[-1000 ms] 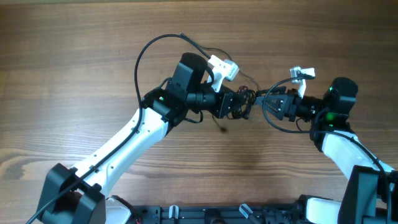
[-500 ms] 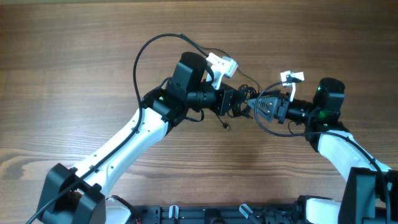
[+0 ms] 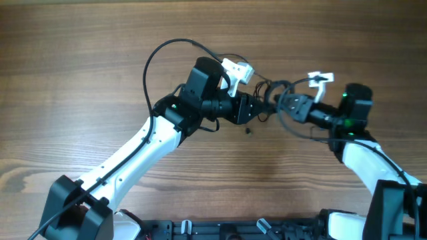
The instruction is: Untangle cables
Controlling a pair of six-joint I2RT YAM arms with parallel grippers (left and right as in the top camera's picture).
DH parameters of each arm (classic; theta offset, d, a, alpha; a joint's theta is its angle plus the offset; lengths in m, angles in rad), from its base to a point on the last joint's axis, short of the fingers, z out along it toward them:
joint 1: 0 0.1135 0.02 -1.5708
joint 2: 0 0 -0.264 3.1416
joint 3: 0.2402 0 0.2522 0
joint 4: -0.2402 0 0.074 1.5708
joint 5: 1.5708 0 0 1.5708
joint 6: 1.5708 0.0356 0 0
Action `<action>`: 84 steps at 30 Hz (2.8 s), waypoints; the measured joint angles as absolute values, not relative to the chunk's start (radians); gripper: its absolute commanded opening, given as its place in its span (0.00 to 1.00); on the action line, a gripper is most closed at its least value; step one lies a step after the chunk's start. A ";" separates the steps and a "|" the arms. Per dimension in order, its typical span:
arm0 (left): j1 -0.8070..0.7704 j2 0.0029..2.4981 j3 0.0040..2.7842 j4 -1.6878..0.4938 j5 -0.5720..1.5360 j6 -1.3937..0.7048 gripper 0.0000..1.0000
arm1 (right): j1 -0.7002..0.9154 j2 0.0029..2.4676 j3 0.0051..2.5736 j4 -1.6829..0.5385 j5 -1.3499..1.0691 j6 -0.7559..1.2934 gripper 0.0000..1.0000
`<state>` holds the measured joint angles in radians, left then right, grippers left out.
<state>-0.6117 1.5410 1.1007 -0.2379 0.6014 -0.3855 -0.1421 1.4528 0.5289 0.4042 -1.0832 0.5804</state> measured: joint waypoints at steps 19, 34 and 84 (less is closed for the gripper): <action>-0.616 1.541 1.101 -0.118 0.358 -1.569 0.97 | -0.248 1.453 0.528 0.562 -1.560 0.471 0.04; -0.699 1.768 1.107 0.158 0.382 -1.826 0.04 | -0.251 1.453 0.526 0.574 -1.560 0.605 0.04; -0.380 1.508 1.113 -0.372 0.372 -0.812 1.00 | -0.373 0.833 0.538 -0.351 -0.485 0.450 1.00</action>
